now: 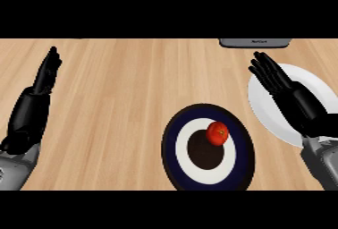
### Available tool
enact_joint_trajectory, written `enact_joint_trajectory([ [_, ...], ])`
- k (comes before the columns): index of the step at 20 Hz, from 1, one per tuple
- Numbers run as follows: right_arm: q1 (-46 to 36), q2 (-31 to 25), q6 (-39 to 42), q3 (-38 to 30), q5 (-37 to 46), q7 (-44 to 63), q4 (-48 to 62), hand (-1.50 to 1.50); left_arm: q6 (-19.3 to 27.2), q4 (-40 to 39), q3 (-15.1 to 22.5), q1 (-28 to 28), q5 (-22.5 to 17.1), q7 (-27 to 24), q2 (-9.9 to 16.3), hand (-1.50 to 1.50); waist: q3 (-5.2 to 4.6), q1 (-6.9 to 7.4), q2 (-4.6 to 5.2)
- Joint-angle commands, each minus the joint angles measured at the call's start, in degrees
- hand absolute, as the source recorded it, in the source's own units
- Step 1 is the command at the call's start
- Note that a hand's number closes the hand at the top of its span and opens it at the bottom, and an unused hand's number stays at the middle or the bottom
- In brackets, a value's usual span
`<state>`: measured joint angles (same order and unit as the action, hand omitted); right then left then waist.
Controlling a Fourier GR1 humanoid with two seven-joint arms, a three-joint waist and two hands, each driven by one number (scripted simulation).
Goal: Pick the tomato from the plate and place it in the plate
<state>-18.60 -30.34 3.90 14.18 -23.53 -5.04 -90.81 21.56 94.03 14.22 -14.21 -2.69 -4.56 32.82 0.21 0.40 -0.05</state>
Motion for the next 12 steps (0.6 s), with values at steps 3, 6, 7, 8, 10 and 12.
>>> enact_joint_trajectory([
  [3, -2.3, 3.0, 14.2, 7.0, -8.4, 7.7, 12.8, -1.50, -5.0, 2.1, 3.5, -1.9, -2.0, 0.1, -1.5, 0.00, -0.04, 4.53, 2.27],
  [6, -1.2, 5.1, 22.6, 13.2, -13.8, 14.8, 16.1, -1.50, -8.8, 2.6, 6.1, -3.2, -4.1, -0.8, -2.8, 0.00, -0.03, 7.58, 5.43],
  [7, -9.4, -4.3, 24.9, 15.5, 1.5, 11.4, 13.2, -1.50, -10.4, 1.7, 7.6, -1.9, -6.1, 0.6, -4.2, 0.00, -0.41, 7.34, 3.02],
  [8, -12.1, -4.1, 26.7, 15.6, 2.3, 10.7, 15.1, -1.50, -11.7, 1.5, 8.7, -2.0, -6.3, 0.4, -4.3, 0.00, -0.25, 7.63, 3.14],
  [10, -16.0, -3.3, 31.3, 17.2, 4.7, 8.0, 17.9, -1.50, -13.4, 0.9, 8.2, -2.2, -8.2, 0.9, -4.5, 0.00, -0.12, 6.78, 2.44],
  [12, -19.8, -3.3, 31.3, 17.8, 11.4, 3.0, 18.7, -1.50, -15.4, -0.5, 6.6, -1.4, -10.5, 0.1, -3.4, 0.00, -0.11, 6.18, 2.06],
])
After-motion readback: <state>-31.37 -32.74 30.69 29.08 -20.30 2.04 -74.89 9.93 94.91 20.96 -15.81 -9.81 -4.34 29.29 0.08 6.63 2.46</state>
